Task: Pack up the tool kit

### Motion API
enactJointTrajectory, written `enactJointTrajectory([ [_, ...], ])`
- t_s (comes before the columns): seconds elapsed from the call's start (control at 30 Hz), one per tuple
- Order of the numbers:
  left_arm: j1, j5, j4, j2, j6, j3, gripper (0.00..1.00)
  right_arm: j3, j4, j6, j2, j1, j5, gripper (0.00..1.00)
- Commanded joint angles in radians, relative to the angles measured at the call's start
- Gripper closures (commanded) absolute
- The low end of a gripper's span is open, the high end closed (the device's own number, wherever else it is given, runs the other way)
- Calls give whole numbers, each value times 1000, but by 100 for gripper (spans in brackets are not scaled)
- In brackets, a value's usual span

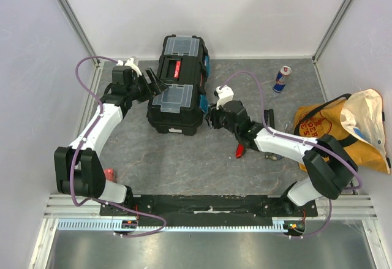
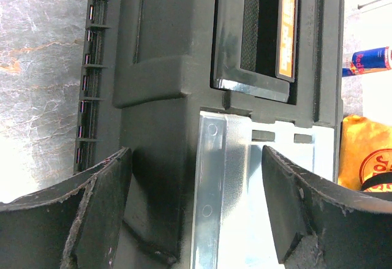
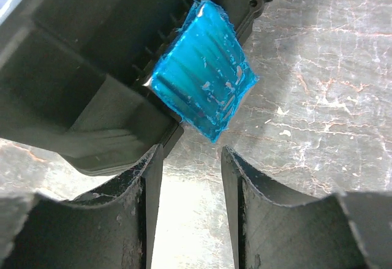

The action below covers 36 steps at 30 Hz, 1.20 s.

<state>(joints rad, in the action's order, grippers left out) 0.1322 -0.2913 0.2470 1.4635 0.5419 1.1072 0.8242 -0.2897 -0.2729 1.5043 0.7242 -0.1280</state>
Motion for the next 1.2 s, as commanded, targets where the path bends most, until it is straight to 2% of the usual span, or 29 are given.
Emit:
enactJointTrajectory([
  [0.0, 32, -5, 387, 123, -117, -109, 39, 35, -23, 122, 13, 38, -130, 51],
  [0.4, 32, -65, 373, 124, -146, -119, 37, 96, -120, 247, 125, 96, -240, 55],
  [0.67, 32, -88, 367, 120, -163, -133, 36, 27, -319, 334, 123, 127, -332, 54],
  [0.93, 32, -65, 357, 101, -168, -159, 36, 35, -431, 383, 97, 146, -568, 57],
  [1.17, 33, -52, 348, 87, -163, -167, 37, 39, -346, 338, 80, 142, -791, 59],
])
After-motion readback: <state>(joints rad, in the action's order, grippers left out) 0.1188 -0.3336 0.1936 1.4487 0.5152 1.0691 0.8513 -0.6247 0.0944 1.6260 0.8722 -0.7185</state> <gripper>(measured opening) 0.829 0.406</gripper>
